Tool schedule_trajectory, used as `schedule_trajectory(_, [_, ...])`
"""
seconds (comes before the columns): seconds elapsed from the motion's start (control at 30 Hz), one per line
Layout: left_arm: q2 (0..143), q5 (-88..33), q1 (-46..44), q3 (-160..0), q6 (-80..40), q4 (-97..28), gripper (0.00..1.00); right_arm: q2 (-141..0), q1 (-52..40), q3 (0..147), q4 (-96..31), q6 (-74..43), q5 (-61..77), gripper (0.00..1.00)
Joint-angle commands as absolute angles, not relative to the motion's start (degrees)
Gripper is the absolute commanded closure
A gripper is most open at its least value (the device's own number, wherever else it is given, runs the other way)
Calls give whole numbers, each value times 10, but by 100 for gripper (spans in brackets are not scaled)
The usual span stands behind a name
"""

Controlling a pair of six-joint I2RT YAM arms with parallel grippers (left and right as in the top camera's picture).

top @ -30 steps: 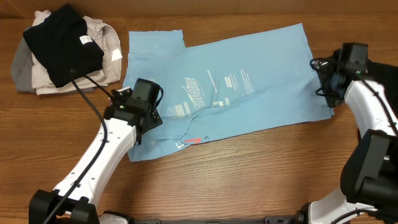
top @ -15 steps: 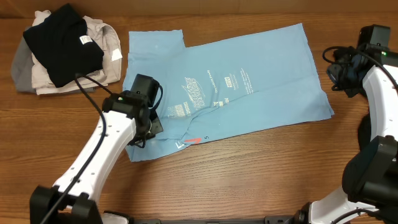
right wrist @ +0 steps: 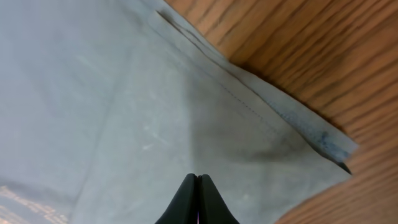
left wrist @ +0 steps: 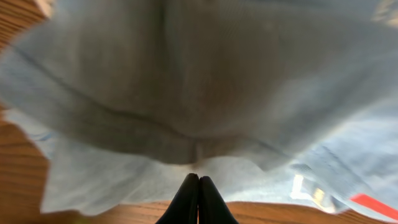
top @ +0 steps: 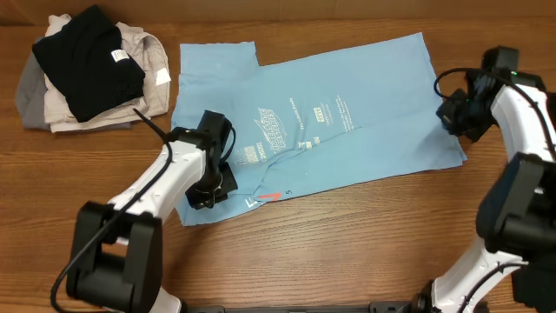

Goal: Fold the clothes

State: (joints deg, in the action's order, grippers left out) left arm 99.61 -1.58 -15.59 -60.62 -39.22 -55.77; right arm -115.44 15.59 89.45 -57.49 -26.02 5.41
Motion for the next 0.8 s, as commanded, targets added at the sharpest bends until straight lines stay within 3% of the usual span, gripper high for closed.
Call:
schedule_trajectory(0.0, [1011, -35, -154, -602, -403, -563, 96, -1170, 151, 896, -575, -248, 65, 96])
schedule_trajectory(0.77, [1053, -26, -153, -602, -403, -547, 96, -1199, 151, 817, -526, -248, 65, 96])
